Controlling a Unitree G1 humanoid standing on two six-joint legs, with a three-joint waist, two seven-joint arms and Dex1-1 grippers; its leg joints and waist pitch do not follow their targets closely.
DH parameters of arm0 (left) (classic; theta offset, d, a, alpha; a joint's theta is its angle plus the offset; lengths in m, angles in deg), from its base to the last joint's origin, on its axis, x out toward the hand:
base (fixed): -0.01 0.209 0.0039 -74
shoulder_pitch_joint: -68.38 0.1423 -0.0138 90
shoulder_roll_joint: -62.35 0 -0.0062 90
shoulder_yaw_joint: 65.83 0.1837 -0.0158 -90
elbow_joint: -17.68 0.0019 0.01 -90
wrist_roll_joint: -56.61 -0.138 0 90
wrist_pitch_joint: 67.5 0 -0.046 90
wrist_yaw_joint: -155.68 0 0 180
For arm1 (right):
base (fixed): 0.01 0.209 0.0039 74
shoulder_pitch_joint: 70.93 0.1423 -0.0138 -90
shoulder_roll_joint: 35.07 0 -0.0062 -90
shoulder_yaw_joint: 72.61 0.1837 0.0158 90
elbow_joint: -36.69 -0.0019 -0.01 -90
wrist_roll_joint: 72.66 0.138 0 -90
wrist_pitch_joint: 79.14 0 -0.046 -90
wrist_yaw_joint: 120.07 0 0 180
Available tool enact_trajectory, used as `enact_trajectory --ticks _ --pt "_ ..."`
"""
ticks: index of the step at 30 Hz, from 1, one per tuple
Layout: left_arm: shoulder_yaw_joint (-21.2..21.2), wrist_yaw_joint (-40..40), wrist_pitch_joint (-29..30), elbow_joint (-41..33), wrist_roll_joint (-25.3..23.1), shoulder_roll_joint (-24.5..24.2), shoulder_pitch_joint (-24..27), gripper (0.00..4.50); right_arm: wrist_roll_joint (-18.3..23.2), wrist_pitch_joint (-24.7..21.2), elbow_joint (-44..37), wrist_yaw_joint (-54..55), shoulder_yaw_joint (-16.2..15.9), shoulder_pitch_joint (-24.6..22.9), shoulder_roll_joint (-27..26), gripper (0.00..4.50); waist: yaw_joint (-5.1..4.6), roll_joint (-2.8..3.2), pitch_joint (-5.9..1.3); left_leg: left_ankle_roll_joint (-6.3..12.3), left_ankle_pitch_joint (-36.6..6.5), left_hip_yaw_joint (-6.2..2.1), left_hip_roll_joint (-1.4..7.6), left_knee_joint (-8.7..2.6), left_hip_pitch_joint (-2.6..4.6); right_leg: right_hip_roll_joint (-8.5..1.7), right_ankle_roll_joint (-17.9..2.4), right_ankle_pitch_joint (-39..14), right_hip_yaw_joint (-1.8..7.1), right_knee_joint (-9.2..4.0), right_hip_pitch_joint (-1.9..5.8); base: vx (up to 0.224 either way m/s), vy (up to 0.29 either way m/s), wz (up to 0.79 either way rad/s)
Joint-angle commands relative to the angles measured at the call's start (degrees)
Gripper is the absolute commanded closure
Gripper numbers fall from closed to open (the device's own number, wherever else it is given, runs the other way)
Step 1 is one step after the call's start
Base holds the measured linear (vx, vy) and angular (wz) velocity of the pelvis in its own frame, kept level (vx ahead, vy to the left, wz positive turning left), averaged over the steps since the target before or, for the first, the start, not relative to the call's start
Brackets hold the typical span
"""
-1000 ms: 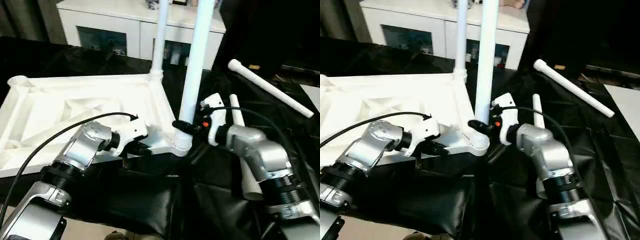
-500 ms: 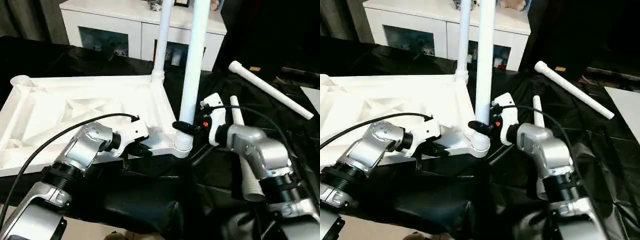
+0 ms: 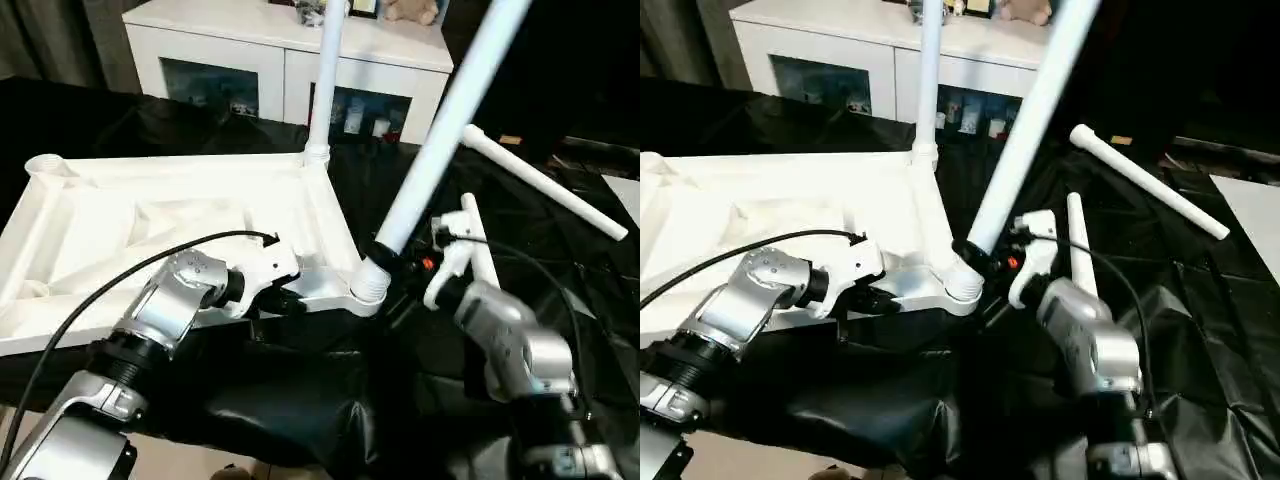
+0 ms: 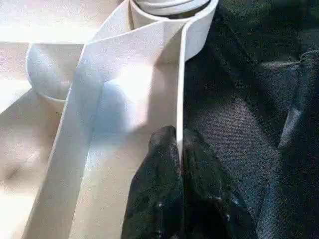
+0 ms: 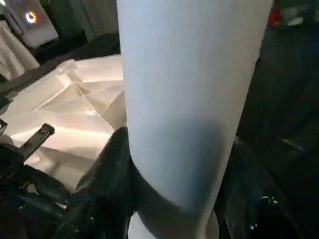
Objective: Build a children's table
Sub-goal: Insert table leg to table base
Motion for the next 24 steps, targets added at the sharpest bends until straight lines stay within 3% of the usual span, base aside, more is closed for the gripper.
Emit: enact_trajectory --ticks 1,5,12,15,22,24 --pt "-3.1 -3.1 0.3 -1.5 3.1 0.9 0.5 4.50 -2.1 -0.5 3.7 1.7 1.1 -2.8 0.9 2.64 -0.16 0.65 -2.81 -1.83 -20.6 -1.06 2.39 -4.77 1.15 -4.86 -8.9 -20.4 2.40 -5.03 1.48 0.000 0.000 0.00" --pt "-3.7 -3.8 1.5 -3.1 3.2 1.1 1.4 4.50 -3.7 4.3 3.1 1.0 -0.4 -6.5 0.7 2.64 -0.12 0.59 -2.80 -1.30 -21.0 -1.09 2.40 -4.77 1.18 -5.01 -8.2 -22.7 2.48 -5.39 1.34 0.000 0.000 0.00" --pt "-4.1 -4.2 2.6 -5.0 3.4 1.1 2.4 4.50 -5.7 5.8 1.4 0.0 -3.3 -8.5 2.0 2.65 -0.12 0.67 -2.90 -0.53 -18.5 -0.98 2.38 -4.94 0.87 -4.65 -8.9 -18.4 2.45 -4.96 1.60 0.000 0.000 0.00" --pt "-3.6 -4.0 2.6 -5.5 2.9 0.7 2.5 4.50 -7.2 4.4 1.4 -0.7 -6.0 -7.6 3.2 2.65 -0.16 0.61 -2.84 -0.28 -18.2 -0.86 2.28 -4.88 0.82 -4.61 -8.8 -18.3 2.50 -5.04 1.63 0.000 0.000 0.00" --pt "-2.7 -4.0 2.2 -6.0 1.9 0.1 2.2 4.50 -10.1 -2.3 1.5 -4.5 -12.7 -1.7 7.3 2.65 -0.60 0.17 -2.51 -0.94 -21.4 -1.15 2.27 -4.93 1.07 -4.89 -6.5 -26.9 2.48 -5.81 1.22 0.000 0.000 0.00" --pt "-2.5 -3.9 2.2 -6.1 1.8 0.0 2.1 4.50 -10.1 -4.3 1.4 -5.5 -13.9 -0.6 8.0 2.65 -0.67 0.05 -2.56 -0.89 -20.9 -1.19 2.29 -4.93 0.97 -4.82 -6.4 -26.2 2.47 -5.71 1.24 0.000 0.000 0.00"
